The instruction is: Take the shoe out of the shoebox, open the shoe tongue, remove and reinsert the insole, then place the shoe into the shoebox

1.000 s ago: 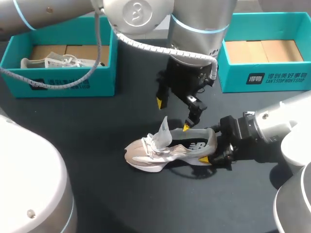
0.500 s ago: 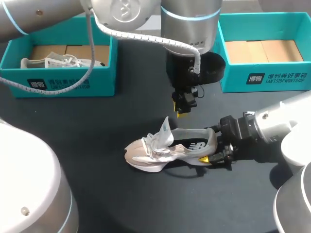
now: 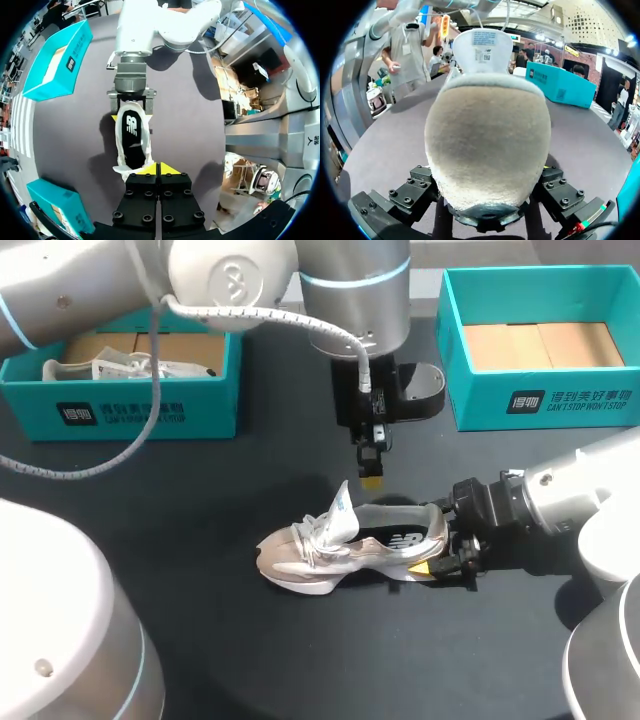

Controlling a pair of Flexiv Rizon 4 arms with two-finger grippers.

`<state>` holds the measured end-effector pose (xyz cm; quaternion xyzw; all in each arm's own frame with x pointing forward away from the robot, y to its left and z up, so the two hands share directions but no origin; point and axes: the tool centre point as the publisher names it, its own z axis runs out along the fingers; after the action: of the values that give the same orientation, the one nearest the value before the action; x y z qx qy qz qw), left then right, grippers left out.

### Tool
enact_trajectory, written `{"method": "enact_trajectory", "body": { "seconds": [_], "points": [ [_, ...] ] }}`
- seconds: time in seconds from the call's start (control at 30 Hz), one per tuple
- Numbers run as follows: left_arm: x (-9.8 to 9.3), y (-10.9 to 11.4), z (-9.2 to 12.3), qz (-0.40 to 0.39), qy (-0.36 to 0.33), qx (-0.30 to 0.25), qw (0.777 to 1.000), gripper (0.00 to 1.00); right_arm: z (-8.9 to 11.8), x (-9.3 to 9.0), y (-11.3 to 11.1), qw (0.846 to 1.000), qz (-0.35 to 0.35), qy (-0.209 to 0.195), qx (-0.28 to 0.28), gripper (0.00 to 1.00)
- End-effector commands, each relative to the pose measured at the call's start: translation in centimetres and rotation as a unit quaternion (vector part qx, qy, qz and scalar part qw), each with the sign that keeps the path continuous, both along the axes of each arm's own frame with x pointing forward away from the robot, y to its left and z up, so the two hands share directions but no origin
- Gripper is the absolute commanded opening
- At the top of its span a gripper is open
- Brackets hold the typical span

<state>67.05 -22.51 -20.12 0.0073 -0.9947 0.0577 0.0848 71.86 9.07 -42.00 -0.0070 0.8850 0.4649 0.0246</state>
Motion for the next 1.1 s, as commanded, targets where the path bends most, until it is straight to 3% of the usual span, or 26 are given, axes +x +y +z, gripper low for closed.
{"method": "enact_trajectory", "body": {
  "seconds": [0.03,0.3,0.47,0.57,1.1],
  "points": [
    [0.4,-0.8,-3.7,0.007,0.013,-0.028,1.000,0.00,-0.1,-0.1,0.1,1.000,-0.001,-0.001,-0.001,0.00],
    [1.6,-1.7,-7.9,0.007,0.003,-0.026,1.000,0.00,-0.1,-0.1,0.1,1.000,-0.001,-0.001,-0.001,0.00],
    [2.0,-2.5,-9.4,0.004,-0.011,-0.020,1.000,0.00,-0.1,-0.1,0.1,1.000,-0.001,-0.001,-0.001,0.00],
    [2.1,-2.6,-10.3,-0.002,0.014,-0.012,1.000,0.00,-0.1,-0.1,0.1,1.000,-0.001,-0.001,-0.001,0.00],
    [2.1,-2.6,-10.3,-0.002,0.014,-0.012,1.000,0.00,-0.1,-0.1,0.1,1.000,-0.001,-0.001,-0.001,0.00]
  ]
}}
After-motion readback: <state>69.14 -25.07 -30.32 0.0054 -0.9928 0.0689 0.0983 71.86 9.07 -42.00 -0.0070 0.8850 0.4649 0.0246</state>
